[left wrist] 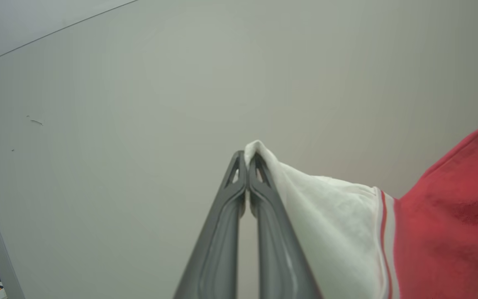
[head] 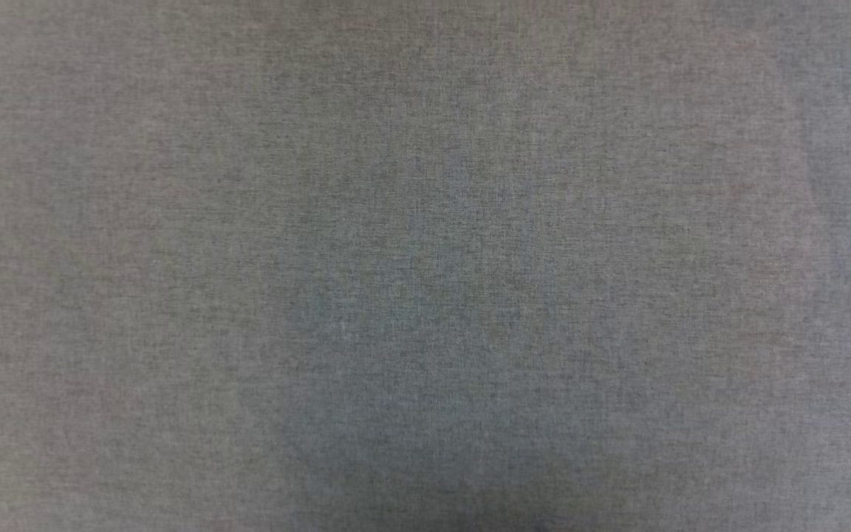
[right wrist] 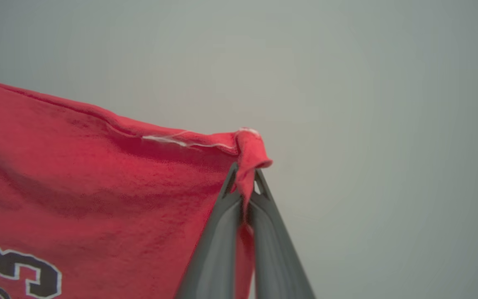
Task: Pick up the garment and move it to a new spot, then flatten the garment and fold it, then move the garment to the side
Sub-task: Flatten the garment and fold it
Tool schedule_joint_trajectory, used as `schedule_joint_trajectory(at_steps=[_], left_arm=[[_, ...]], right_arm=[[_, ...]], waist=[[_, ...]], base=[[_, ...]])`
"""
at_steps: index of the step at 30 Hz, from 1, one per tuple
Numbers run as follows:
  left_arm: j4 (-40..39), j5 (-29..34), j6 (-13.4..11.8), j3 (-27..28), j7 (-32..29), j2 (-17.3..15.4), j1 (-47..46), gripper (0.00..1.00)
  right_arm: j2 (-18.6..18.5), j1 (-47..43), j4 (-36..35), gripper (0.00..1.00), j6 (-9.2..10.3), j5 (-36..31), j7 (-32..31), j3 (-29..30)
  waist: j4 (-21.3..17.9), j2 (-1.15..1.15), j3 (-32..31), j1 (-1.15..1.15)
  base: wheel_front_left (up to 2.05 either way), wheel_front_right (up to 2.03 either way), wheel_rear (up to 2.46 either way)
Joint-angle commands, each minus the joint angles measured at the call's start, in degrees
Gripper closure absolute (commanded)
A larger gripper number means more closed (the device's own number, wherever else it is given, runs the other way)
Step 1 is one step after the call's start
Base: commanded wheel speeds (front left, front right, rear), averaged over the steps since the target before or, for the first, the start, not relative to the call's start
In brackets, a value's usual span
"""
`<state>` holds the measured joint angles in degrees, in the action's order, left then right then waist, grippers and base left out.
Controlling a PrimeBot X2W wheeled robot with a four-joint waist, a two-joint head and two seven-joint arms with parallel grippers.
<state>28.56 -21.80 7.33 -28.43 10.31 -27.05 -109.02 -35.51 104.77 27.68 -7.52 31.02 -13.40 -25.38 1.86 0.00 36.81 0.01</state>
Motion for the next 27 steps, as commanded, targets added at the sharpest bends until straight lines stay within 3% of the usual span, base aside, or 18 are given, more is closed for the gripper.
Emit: schedule_joint_trajectory(at_steps=[1, 9, 13, 27], left_arm=[[1.25, -1.19, 0.15, -0.45, 0.84, -0.4, -0.34, 1.0], [5.91, -4.4, 0.15, -2.08, 3.92, -1.26, 7.13, 1.0], [4.85, -5.2, -0.22, -2.04, 4.61, -1.86, 19.1, 1.0], [-14.31, -4.22, -6.59, 2.67, 4.68, -4.8, 61.59, 1.0]], right_arm=[[0.34, 0.11, 1.13, 1.0, 0.03, 0.79, 0.97, -1.22], [0.46, -6.77, 4.83, 1.0, 0.03, 5.8, 5.25, -6.65], [-0.6, -16.95, 4.0, 1.0, 0.03, 9.5, 9.06, -10.63], [-6.11, -44.82, -1.79, 1.0, 0.03, 17.45, 16.23, -20.32]], waist=[[-0.38, 0.0, 1.21, -0.01], [-0.73, 0.0, 2.22, -0.01], [-0.68, 0.0, 0.0, -0.01], [0.32, 0.0, -12.82, -0.01]], base=[[0.0, 0.0, 0.0], [0.0, 0.0, 0.0], [0.0, 0.0, 0.0], [0.0, 0.0, 0.0]])
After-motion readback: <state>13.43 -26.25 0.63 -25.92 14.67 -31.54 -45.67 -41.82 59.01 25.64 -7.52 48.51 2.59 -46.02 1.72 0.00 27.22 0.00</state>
